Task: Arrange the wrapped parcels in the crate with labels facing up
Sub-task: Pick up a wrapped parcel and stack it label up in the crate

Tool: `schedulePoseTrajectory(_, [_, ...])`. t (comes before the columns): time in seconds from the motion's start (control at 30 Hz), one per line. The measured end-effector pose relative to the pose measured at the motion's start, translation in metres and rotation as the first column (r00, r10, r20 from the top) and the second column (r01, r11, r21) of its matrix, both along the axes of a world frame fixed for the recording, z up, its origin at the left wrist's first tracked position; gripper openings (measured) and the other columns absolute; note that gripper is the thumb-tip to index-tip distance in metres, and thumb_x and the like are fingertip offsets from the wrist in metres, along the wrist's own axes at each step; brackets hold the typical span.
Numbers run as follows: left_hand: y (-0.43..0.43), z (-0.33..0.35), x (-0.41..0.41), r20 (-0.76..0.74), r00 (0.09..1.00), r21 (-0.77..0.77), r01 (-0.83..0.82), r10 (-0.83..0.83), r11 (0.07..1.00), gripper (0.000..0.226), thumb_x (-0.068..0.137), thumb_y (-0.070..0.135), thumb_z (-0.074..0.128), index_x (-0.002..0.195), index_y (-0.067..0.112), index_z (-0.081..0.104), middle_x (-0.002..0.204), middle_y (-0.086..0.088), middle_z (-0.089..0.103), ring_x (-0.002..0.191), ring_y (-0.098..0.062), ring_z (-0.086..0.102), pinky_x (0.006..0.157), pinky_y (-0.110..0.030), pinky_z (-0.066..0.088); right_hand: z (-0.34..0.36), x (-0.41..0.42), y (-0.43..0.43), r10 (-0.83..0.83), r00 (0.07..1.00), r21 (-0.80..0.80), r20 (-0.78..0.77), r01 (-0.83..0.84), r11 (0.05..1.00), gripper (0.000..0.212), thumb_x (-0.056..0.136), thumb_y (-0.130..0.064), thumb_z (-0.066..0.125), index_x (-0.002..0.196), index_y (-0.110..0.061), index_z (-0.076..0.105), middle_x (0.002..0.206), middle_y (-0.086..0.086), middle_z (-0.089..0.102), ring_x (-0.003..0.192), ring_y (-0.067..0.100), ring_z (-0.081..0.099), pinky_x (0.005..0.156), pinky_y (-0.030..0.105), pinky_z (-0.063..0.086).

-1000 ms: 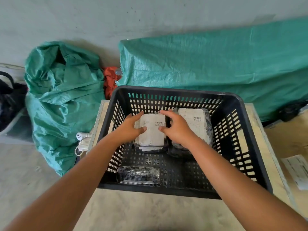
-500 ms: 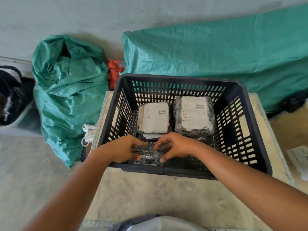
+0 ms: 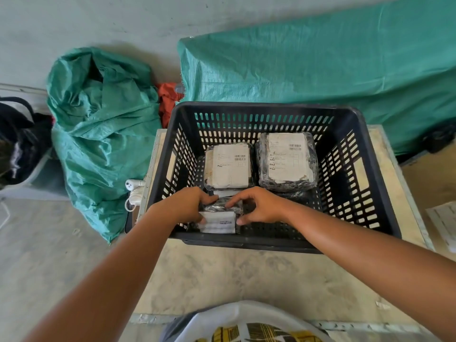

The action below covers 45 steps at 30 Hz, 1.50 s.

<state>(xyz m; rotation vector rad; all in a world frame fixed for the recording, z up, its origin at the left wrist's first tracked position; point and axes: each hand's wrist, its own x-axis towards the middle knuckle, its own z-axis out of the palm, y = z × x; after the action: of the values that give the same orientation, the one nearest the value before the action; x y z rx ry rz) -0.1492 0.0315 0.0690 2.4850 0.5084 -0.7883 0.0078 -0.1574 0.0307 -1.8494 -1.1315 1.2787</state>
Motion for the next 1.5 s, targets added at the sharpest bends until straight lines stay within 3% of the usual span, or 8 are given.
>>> schedulePoseTrajectory(0.33, [0.001,0.010,-0.002,0.243,0.967,-0.023,-0.073,0.076,0.997,0.077,0.089,0.016,0.074,0.155,0.031,0.038,0.134,-0.005,0.055,0.115,-0.018,0.054,0.106,-0.040,0.045,0.024,0.017,0.002,-0.215,0.977,0.182,-0.003,0.212,0.960,0.033,0.092,-0.013,0.075,0.099,-0.045,0.079,0.110,-0.023,0.073,0.105,-0.008,0.065,0.095,0.023,0.054])
schedulePoseTrajectory(0.57, [-0.007,0.051,-0.009,0.695,0.667,-0.198,-0.180,0.268,0.964,0.057,0.095,0.011,0.067,0.136,0.048,0.055,0.157,0.001,0.032,0.139,-0.018,0.038,0.113,-0.040,0.040,0.085,0.036,-0.006,-0.354,0.884,0.342,-0.305,0.448,0.826,0.042,0.096,-0.002,0.066,0.097,-0.041,0.082,0.099,-0.014,0.079,0.079,-0.004,0.071,0.067,0.013,0.056])
schedulePoseTrajectory(0.67, [-0.016,0.064,-0.010,0.661,0.632,-0.406,-0.153,0.405,0.901,0.072,0.095,0.002,0.066,0.133,0.062,0.053,0.169,0.004,0.011,0.155,-0.017,0.013,0.119,-0.036,0.030,0.111,0.049,-0.009,-0.378,0.854,0.369,-0.358,0.501,0.783,0.036,0.099,-0.007,0.064,0.098,-0.038,0.083,0.116,-0.011,0.076,0.108,0.008,0.069,0.079,0.027,0.060])
schedulePoseTrajectory(0.77, [-0.025,0.076,-0.008,0.661,0.595,-0.508,-0.093,0.457,0.856,0.072,0.096,0.002,0.064,0.135,0.062,0.052,0.156,-0.001,0.034,0.145,-0.002,0.033,0.111,-0.022,0.040,0.128,0.058,-0.008,-0.381,0.819,0.356,-0.429,0.541,0.762,0.031,0.101,-0.008,0.061,0.099,-0.030,0.082,0.112,-0.003,0.074,0.107,0.016,0.066,0.072,0.047,0.063])
schedulePoseTrajectory(0.83, [-0.026,0.084,-0.006,0.683,0.564,-0.510,-0.086,0.464,0.856,0.073,0.096,0.001,0.063,0.134,0.062,0.052,0.142,-0.002,0.047,0.130,0.013,0.042,0.106,-0.013,0.041,0.138,0.061,-0.006,-0.391,0.843,0.415,-0.370,0.527,0.742,0.033,0.101,-0.009,0.060,0.101,-0.034,0.082,0.109,-0.009,0.075,0.108,0.011,0.066,0.078,0.042,0.063])
schedulePoseTrajectory(1.03, [-0.016,0.102,-0.003,0.623,0.507,-0.645,-0.098,0.596,0.758,0.066,0.097,0.002,0.063,0.138,0.053,0.055,0.136,0.003,0.060,0.131,-0.018,0.054,0.105,-0.030,0.050,0.148,0.052,-0.006,-0.363,0.899,0.641,-0.247,0.432,0.634,0.039,0.094,-0.011,0.067,0.114,-0.043,0.077,0.137,-0.012,0.067,0.133,0.008,0.056,0.107,0.027,0.048])
schedulePoseTrajectory(1.3, [-0.002,0.100,0.015,0.391,0.416,-0.891,-0.054,0.821,0.451,0.063,0.096,-0.008,0.057,0.135,0.040,0.061,0.143,0.011,0.060,0.131,-0.013,0.056,0.102,-0.038,0.051,0.138,0.037,-0.004,-0.376,0.926,0.537,0.016,0.310,0.785,0.073,0.081,-0.036,0.084,0.144,-0.054,0.050,0.157,-0.018,0.045,0.147,0.004,0.038,0.120,0.037,0.031])
schedulePoseTrajectory(1.5, [0.012,0.078,0.038,0.419,0.531,-0.785,-0.195,0.736,0.588,0.066,0.097,-0.002,0.062,0.140,0.047,0.053,0.147,0.015,0.052,0.129,-0.003,0.055,0.103,-0.029,0.050,0.115,0.036,0.019,-0.367,0.927,0.332,0.081,0.322,0.886,0.099,0.077,-0.030,0.090,0.156,-0.045,0.033,0.159,-0.022,0.033,0.147,-0.001,0.026,0.119,0.028,0.022])
